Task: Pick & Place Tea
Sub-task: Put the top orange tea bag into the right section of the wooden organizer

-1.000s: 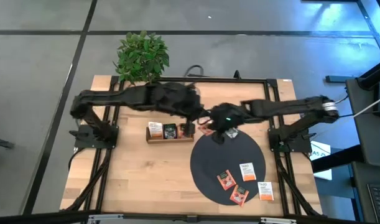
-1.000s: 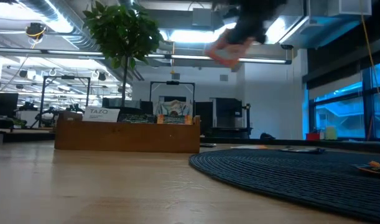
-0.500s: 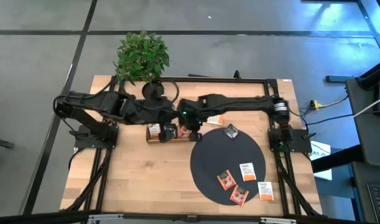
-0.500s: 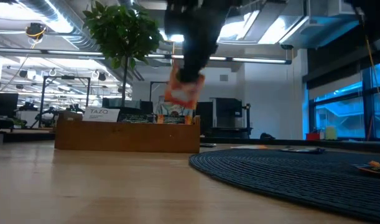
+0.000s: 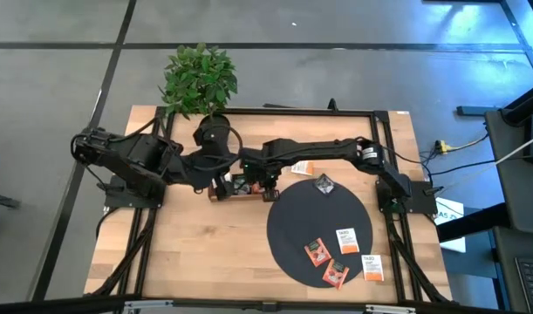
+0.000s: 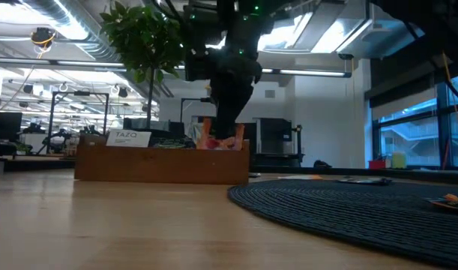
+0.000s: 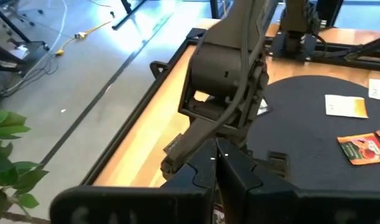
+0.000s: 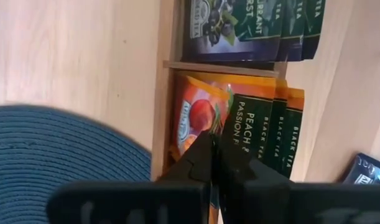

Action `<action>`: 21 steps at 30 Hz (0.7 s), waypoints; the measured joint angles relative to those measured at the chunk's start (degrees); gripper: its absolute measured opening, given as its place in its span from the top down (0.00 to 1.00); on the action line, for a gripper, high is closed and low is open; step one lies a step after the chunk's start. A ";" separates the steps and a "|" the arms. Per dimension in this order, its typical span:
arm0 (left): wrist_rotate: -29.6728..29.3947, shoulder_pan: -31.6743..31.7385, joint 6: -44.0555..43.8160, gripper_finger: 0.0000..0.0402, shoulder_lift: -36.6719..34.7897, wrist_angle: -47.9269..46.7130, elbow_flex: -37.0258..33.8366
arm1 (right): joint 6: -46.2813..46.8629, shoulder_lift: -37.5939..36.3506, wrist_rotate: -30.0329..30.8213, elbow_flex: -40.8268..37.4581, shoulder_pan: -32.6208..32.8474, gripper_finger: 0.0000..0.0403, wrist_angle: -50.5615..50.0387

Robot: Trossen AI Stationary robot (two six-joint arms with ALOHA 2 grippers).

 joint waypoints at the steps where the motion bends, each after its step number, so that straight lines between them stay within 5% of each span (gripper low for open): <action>1: -0.35 -0.19 0.00 0.98 -0.02 -0.02 0.00 | 0.01 0.04 0.00 0.00 0.00 0.97 -0.02; 9: -0.44 -0.34 0.02 0.98 -0.04 -0.09 0.00 | -0.07 -0.13 -0.54 0.02 0.00 0.93 0.56; 21: -0.42 -0.34 0.02 0.98 -0.04 -0.48 0.00 | 3.41 -0.13 3.87 5.57 -0.04 0.65 -3.85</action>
